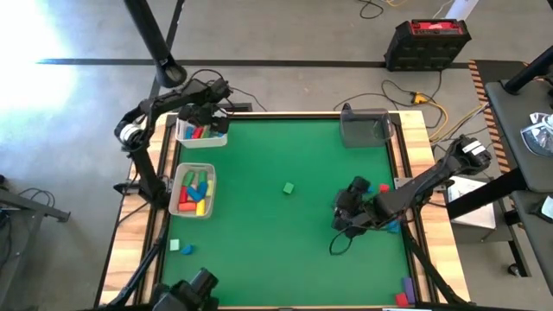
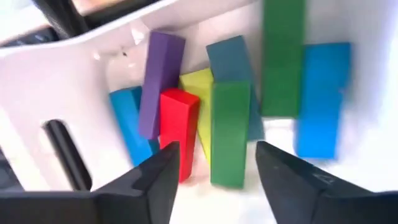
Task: Sort blocks by size
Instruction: Put the green rectangular block into the white bin, then put the blue half circle block into the black bin
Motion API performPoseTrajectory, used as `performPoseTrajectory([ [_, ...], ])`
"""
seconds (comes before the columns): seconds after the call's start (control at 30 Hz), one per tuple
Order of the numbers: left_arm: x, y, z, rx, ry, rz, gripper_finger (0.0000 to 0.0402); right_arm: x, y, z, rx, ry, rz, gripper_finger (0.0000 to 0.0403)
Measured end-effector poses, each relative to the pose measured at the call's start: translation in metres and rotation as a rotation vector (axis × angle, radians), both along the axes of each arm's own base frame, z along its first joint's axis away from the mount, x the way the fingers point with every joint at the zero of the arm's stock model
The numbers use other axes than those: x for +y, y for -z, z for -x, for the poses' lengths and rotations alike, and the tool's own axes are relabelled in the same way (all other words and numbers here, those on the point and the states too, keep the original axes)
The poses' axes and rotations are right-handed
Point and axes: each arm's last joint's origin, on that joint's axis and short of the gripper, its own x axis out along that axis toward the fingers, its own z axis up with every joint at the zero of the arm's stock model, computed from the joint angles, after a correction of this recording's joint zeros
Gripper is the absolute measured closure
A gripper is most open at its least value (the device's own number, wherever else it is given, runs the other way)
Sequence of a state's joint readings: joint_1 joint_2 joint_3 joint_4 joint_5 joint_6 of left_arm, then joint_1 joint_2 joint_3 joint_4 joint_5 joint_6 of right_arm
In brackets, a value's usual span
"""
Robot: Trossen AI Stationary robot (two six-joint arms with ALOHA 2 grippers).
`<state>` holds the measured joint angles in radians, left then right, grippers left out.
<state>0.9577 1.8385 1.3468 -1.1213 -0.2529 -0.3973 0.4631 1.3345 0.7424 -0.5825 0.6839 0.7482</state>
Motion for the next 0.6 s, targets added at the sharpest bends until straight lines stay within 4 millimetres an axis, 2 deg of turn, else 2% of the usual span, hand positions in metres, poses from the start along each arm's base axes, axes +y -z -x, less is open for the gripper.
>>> performPoseTrajectory([
  [0.13,-0.026,-0.031,-0.01,-0.026,0.097,-0.099,0.0174,-0.019,-0.021,0.017,0.162,0.191,-0.029,0.011],
  [0.27,-0.067,-0.058,-0.03,-0.117,0.252,-0.225,0.0157,-0.04,-0.032,0.023,0.328,0.191,-0.048,0.0092],
  [0.43,-0.14,-0.079,-0.056,-0.314,0.493,-0.365,0.0153,-0.066,-0.026,0.016,0.521,0.093,-0.249,0.0083],
  [0.6,-0.223,-0.088,-0.07,-0.546,0.769,-0.471,0.0153,-0.088,-0.017,0.011,0.626,0.04,-0.292,0.0092],
])
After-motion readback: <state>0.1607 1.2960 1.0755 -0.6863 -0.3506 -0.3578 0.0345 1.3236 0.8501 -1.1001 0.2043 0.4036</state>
